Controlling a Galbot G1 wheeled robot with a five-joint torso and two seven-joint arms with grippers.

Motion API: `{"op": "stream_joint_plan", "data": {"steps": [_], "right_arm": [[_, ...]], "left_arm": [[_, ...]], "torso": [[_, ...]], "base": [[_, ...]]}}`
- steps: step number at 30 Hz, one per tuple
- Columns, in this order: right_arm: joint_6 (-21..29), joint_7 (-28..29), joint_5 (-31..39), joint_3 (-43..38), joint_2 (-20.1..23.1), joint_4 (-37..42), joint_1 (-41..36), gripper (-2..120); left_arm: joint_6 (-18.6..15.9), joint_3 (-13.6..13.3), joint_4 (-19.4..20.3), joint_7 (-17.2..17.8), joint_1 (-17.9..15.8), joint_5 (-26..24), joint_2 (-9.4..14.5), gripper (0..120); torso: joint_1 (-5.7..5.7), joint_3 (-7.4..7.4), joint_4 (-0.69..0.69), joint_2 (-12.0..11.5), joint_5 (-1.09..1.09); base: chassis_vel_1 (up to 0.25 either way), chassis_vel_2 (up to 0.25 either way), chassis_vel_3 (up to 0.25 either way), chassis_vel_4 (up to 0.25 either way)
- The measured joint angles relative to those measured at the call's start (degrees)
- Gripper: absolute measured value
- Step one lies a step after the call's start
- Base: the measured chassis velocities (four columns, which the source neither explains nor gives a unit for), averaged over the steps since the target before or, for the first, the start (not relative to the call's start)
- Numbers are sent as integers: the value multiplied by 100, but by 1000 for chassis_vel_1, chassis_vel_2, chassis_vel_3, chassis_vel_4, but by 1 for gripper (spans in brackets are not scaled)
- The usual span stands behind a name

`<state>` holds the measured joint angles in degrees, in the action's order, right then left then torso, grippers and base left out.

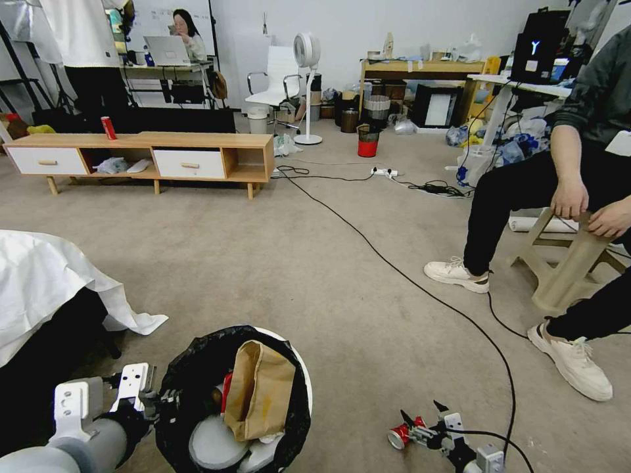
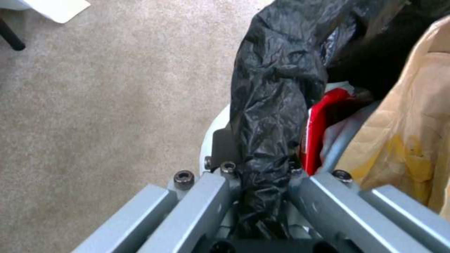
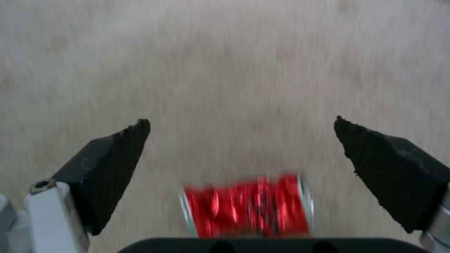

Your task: Pick up the trash bin and place the garbage on the floor into it.

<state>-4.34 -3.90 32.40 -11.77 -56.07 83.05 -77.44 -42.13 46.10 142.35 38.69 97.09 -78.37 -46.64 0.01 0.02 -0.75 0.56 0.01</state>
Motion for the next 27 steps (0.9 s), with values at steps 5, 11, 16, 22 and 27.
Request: {"op": "stream_joint_plan", "data": {"steps": [5, 11, 16, 22, 27], "right_arm": [[495, 150, 75, 73, 82, -67, 50, 100], [693, 43, 89, 98, -64, -384, 324, 100], [811, -142, 56, 90, -135, -655, 492, 100], [860, -306, -18, 96, -255, -969, 720, 100], [880, -415, -93, 191, -337, -1276, 932, 100]], "left_arm": [[0, 0, -2, 0, -21, -1, 38, 1], [0, -10, 0, 0, -19, -1, 53, 1], [0, 5, 8, 0, -18, -11, 103, 1], [0, 4, -11, -2, -28, -20, 133, 1], [0, 1, -30, -5, -46, -27, 134, 1]], "torso": [[0, 0, -3, 0, -1], [0, 0, 1, 0, -1], [0, 0, -1, 0, -1], [0, 0, -1, 0, -2], [0, 0, 2, 0, 0]], "base": [[0, 0, 0, 0], [0, 0, 0, 0], [0, 0, 0, 0], [0, 0, 0, 0], [0, 0, 0, 0]]}}
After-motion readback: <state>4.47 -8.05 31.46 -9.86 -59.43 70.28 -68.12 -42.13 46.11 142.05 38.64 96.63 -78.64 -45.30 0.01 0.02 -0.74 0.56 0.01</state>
